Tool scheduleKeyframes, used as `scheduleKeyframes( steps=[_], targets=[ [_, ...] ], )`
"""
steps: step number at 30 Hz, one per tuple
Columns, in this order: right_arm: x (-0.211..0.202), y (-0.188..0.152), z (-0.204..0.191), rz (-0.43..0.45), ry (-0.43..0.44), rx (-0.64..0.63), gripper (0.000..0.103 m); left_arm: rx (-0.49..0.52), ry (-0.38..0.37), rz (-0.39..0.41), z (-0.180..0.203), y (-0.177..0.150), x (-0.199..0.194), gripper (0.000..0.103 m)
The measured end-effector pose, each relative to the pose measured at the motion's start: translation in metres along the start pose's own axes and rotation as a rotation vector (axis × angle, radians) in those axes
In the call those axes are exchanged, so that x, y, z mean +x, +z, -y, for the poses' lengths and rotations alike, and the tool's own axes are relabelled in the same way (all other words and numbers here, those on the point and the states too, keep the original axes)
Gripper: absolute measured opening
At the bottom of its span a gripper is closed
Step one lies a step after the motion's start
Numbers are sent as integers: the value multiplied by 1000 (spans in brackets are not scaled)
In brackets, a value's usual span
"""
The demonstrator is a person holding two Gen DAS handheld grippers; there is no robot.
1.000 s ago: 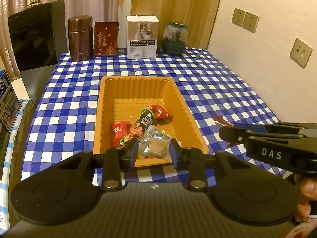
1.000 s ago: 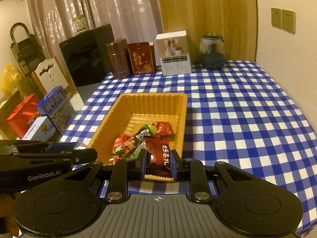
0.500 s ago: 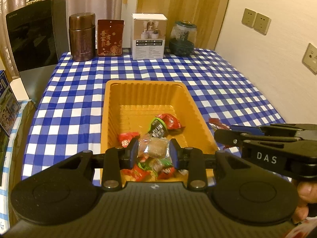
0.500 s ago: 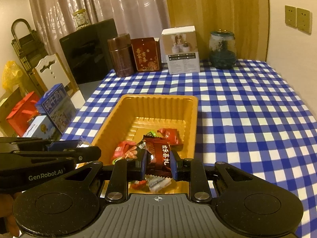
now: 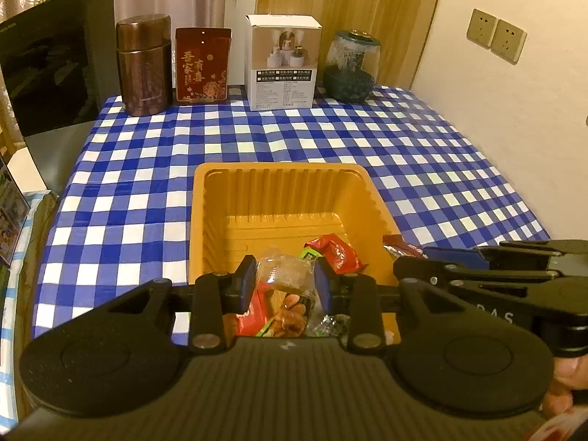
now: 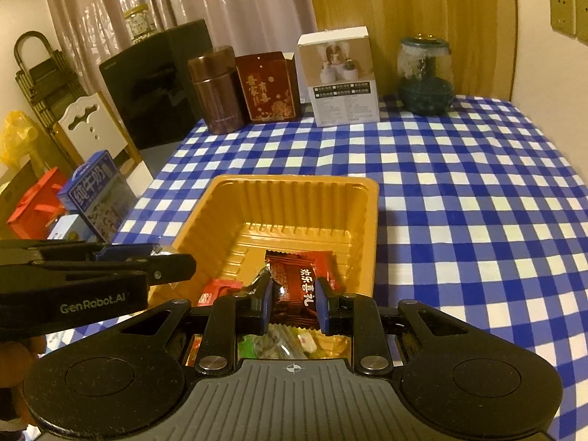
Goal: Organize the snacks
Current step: 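Lower both candies into the tray and open the left tool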
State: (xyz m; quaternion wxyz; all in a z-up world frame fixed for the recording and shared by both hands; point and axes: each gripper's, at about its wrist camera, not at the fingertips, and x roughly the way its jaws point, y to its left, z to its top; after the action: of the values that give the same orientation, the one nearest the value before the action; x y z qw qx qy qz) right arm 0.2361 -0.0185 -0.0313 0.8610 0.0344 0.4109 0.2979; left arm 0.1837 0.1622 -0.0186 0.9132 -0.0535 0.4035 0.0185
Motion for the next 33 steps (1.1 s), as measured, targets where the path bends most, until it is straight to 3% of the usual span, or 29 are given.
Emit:
scheduleKeyframes(
  steps=[13,33],
  targets=[
    [23,18,10,-17,2,3,25,-10,8,-15,-7,17,29,31],
    [41,18,21,-35,-5,27,25,-15,13,-39,-5,25,64,32]
  ],
)
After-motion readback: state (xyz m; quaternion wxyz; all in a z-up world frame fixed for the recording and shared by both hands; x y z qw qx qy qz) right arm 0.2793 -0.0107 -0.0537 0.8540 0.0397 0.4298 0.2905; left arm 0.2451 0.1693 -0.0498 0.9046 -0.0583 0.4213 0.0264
